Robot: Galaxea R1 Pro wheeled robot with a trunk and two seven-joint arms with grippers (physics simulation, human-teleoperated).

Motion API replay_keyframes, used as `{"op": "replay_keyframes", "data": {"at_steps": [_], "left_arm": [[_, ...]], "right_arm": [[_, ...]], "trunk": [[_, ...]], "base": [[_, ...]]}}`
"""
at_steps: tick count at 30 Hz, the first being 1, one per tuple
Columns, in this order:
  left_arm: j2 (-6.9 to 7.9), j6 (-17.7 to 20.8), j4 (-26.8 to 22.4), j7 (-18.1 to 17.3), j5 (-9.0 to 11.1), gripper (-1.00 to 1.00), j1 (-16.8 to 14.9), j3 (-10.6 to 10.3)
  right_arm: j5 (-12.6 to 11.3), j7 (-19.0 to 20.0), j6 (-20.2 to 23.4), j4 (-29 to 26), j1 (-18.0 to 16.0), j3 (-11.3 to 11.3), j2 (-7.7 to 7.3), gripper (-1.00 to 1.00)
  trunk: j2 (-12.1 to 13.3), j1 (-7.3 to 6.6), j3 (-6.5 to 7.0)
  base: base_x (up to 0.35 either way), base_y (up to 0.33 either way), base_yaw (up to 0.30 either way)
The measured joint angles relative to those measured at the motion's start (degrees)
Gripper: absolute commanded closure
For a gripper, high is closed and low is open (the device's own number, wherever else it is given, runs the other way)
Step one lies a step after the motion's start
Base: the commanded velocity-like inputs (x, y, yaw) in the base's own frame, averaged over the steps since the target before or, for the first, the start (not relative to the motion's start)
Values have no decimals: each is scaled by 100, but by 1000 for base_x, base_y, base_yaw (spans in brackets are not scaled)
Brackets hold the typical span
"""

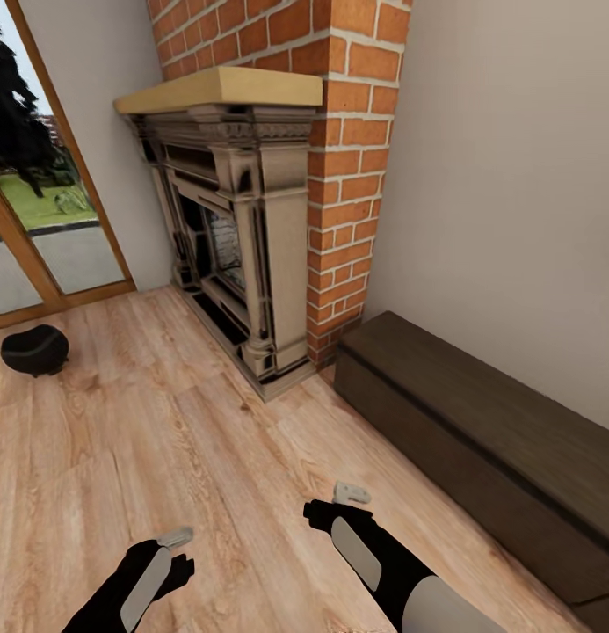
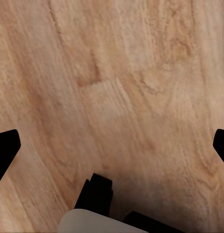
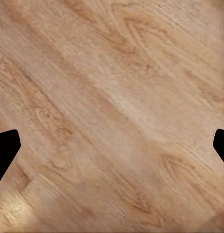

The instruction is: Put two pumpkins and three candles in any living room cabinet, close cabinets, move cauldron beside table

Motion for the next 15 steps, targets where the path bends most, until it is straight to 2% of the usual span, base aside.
{"op": "replay_keyframes", "data": {"at_steps": [9,15], "left_arm": [[0,0,0,0,0,-100,0,-1],[0,1,-3,1,0,-100,0,1]], "right_arm": [[0,0,-1,5,0,0,5,-100],[0,1,-7,5,0,1,3,-100]], "trunk": [[0,0,-26],[0,0,-43]], "base": [[0,17,-262],[22,147,-262]]}}
